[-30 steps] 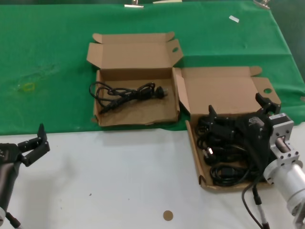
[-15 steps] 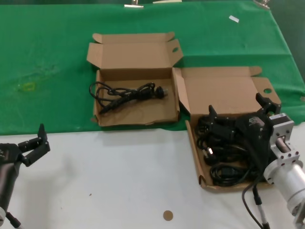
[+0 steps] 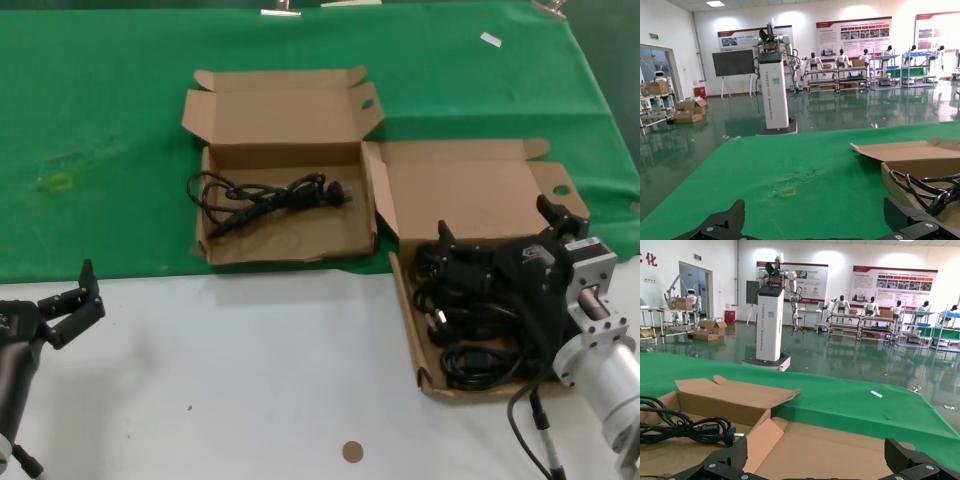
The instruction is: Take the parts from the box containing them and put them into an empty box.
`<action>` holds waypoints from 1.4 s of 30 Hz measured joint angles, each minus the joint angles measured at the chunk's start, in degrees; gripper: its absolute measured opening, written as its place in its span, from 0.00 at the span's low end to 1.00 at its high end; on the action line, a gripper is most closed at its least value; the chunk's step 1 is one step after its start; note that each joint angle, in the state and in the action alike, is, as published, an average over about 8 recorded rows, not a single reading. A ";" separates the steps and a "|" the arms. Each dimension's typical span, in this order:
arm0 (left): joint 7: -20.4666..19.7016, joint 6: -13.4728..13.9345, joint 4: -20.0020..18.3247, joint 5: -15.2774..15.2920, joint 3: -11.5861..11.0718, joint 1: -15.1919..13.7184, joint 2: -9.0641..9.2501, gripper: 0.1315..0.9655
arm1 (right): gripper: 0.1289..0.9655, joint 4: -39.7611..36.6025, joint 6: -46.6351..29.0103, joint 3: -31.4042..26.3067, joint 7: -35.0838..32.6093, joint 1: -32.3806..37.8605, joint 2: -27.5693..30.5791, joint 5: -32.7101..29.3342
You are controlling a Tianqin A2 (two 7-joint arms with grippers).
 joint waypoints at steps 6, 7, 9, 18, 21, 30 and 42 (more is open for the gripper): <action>0.00 0.00 0.00 0.00 0.00 0.00 0.00 1.00 | 1.00 0.00 0.00 0.00 0.00 0.00 0.00 0.00; 0.00 0.00 0.00 0.00 0.00 0.00 0.00 1.00 | 1.00 0.00 0.00 0.00 0.00 0.00 0.00 0.00; 0.00 0.00 0.00 0.00 0.00 0.00 0.00 1.00 | 1.00 0.00 0.00 0.00 0.00 0.00 0.00 0.00; 0.00 0.00 0.00 0.00 0.00 0.00 0.00 1.00 | 1.00 0.00 0.00 0.00 0.00 0.00 0.00 0.00; 0.00 0.00 0.00 0.00 0.00 0.00 0.00 1.00 | 1.00 0.00 0.00 0.00 0.00 0.00 0.00 0.00; 0.00 0.00 0.00 0.00 0.00 0.00 0.00 1.00 | 1.00 0.00 0.00 0.00 0.00 0.00 0.00 0.00; 0.00 0.00 0.00 0.00 0.00 0.00 0.00 1.00 | 1.00 0.00 0.00 0.00 0.00 0.00 0.00 0.00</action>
